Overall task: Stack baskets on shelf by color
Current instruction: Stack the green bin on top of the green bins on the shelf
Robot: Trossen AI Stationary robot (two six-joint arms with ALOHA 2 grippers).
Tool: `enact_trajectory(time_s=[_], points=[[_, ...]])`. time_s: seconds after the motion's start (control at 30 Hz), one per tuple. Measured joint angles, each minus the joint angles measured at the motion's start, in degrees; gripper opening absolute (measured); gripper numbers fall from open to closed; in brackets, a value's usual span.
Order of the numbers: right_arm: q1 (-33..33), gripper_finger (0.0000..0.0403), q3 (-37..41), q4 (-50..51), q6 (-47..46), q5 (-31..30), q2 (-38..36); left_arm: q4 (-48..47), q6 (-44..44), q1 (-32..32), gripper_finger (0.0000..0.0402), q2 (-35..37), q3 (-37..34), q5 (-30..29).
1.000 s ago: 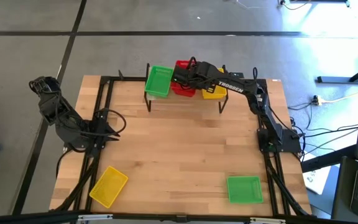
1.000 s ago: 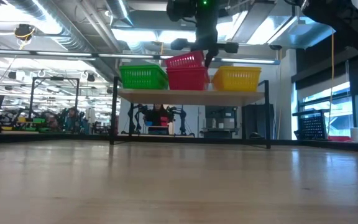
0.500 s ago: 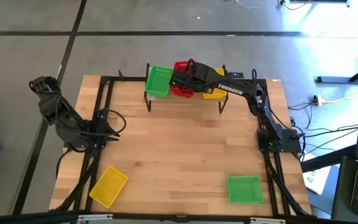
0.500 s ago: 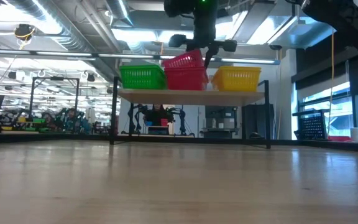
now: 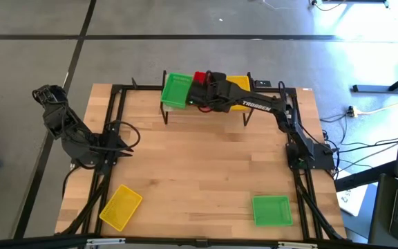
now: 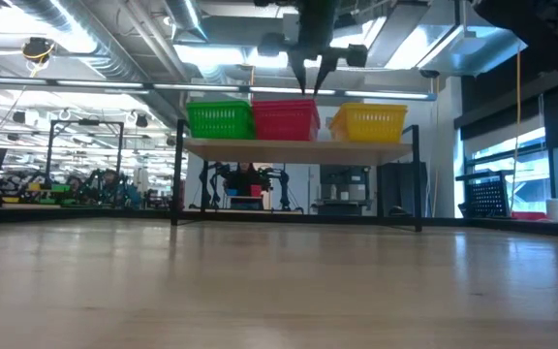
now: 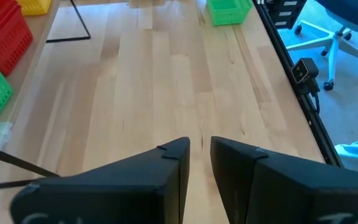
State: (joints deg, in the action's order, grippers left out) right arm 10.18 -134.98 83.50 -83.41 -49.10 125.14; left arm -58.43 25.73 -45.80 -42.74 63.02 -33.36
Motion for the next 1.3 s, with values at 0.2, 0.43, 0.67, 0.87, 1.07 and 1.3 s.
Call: enact_trajectory(time_s=[0.2,0.43,0.67,0.87,1.07,1.3], points=[[-5.5,0.0091,-0.1,-0.7,13.1,-4.6,-2.5,-0.4,3.7,0.0,0.0057,0.0,0.0,-0.1],[-13.8,0.0091,-0.1,-2.4,28.3,-3.9,-4.4,-4.4,10.7,0.0,0.0057,0.1,0.0,-3.1],[-21.2,0.0091,0.0,-1.6,41.1,0.9,-8.2,-5.8,20.8,0.0,0.0057,0.0,0.0,-9.6],[-29.4,0.0091,0.0,-0.1,52.7,4.9,-13.0,-5.9,21.0,0.0,0.0057,-0.5,0.0,-12.4],[-36.6,0.0091,0.0,3.8,63.2,16.9,-17.7,-5.9,21.1,0.0,0.0057,-2.7,0.0,-11.9],[-41.7,0.0091,0.0,6.3,67.7,39.1,-20.6,-4.9,24.9,0.0,0.0057,-8.3,0.0,-5.4]])
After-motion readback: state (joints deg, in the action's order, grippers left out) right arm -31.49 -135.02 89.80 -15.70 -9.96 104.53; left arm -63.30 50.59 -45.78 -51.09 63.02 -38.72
